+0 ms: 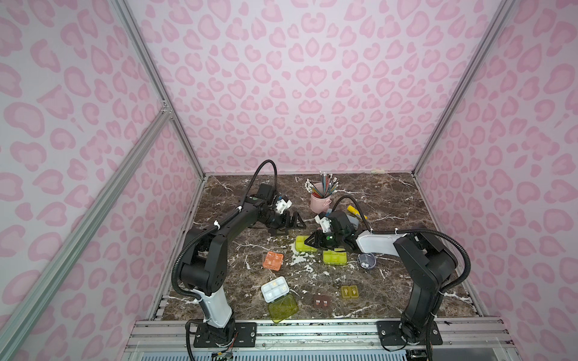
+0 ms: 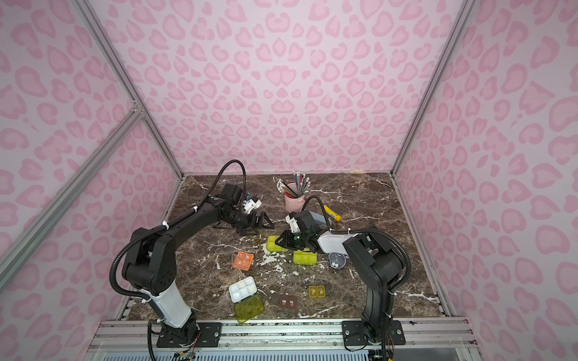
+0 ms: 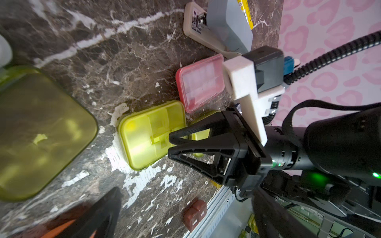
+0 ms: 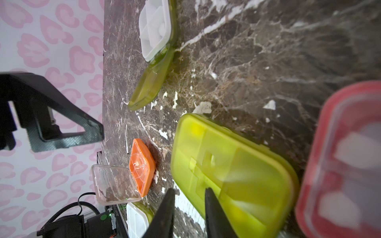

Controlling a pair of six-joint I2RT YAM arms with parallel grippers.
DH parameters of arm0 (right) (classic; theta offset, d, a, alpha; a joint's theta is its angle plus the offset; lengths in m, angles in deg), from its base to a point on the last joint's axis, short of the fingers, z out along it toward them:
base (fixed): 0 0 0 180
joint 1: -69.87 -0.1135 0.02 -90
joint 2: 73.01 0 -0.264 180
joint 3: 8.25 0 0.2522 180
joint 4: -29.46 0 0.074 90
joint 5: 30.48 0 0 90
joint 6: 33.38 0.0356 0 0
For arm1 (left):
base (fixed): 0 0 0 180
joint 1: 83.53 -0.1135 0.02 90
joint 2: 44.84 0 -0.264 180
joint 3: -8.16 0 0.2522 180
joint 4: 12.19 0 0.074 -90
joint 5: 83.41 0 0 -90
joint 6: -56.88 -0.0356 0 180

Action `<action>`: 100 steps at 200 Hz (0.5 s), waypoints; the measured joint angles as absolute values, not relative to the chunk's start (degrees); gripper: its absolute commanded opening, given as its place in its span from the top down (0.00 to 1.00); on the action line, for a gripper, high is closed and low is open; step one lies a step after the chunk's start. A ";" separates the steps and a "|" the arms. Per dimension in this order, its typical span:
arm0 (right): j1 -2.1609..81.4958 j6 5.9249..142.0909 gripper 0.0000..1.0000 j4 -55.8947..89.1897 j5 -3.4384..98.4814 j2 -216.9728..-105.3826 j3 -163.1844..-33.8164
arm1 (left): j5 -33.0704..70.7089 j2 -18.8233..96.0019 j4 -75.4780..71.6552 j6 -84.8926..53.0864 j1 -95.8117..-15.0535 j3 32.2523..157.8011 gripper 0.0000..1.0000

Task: Close pillboxes
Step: Close the lid on the pillbox.

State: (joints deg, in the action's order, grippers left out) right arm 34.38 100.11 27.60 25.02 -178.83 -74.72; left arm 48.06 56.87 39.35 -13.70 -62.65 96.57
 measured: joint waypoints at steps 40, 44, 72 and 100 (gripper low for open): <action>34.36 98.71 0.63 24.45 26.33 -174.79 -74.48 | 47.17 56.15 39.46 -12.41 -61.14 95.74 0.00; 34.36 98.32 0.62 24.08 26.59 -174.09 -74.48 | 47.06 56.02 39.44 -12.17 -61.18 95.63 0.00; 34.54 96.20 0.58 21.52 28.47 -170.59 -74.19 | 46.01 55.54 39.37 -11.74 -61.27 94.63 0.03; 34.84 94.95 0.56 18.44 29.85 -170.16 -73.56 | 45.53 55.67 39.33 -11.61 -61.01 93.14 0.05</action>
State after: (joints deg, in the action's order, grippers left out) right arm 34.84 94.95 18.44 29.85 -170.16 -73.56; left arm 45.53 55.67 39.33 -11.61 -61.01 93.14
